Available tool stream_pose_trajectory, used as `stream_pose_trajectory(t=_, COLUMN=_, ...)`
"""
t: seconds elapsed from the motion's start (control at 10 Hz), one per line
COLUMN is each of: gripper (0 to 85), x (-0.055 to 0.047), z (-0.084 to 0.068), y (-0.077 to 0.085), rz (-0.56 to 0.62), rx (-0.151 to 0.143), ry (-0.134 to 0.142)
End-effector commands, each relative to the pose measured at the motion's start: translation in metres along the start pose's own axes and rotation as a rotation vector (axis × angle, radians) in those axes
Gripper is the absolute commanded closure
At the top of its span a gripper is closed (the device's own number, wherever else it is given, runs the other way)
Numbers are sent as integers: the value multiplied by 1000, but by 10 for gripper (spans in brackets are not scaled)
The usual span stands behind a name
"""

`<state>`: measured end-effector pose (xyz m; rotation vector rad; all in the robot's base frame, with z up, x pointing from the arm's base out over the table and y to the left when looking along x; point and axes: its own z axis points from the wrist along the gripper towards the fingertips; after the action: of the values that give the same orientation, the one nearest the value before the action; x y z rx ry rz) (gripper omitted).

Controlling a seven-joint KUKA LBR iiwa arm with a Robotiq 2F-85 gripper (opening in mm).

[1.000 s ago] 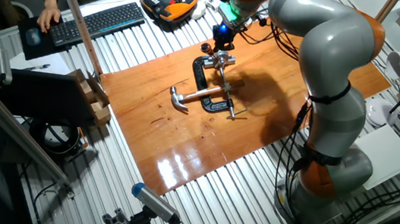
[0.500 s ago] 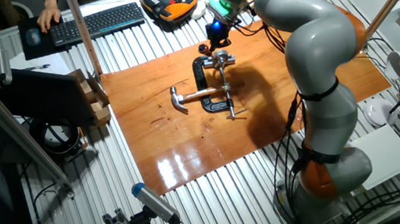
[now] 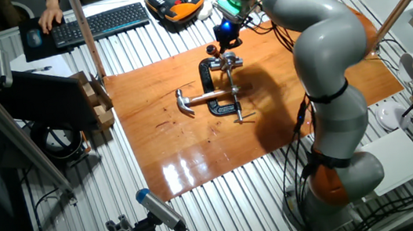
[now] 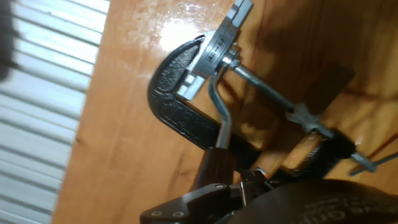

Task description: Pull up the lever

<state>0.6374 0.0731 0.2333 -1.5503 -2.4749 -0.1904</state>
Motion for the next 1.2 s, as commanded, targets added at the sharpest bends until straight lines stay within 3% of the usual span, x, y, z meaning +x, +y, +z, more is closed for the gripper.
stream_pose_trajectory(t=0.0, gripper=850, x=1, z=-1, y=0, rz=-97, rx=30, ry=-5)
stream_pose_trajectory(t=0.2, gripper=850, x=3, z=0, y=1, rz=-175, rx=65, ry=4)
stream_pose_trajectory(t=0.4, gripper=850, x=6, z=2, y=3, rz=-247, rx=65, ry=35)
stream_pose_trajectory(t=0.5, gripper=850, x=7, z=2, y=4, rz=-254, rx=60, ry=36)
stream_pose_trajectory(t=0.6, gripper=850, x=7, z=2, y=4, rz=-286, rx=59, ry=15)
stream_pose_trajectory(t=0.8, gripper=850, x=5, z=-2, y=0, rz=-322, rx=29, ry=-105)
stream_pose_trajectory(t=1.0, gripper=850, x=6, z=-3, y=-3, rz=-306, rx=-71, ry=-234)
stream_pose_trajectory(t=1.1, gripper=850, x=7, z=-3, y=-3, rz=-297, rx=-111, ry=-270)
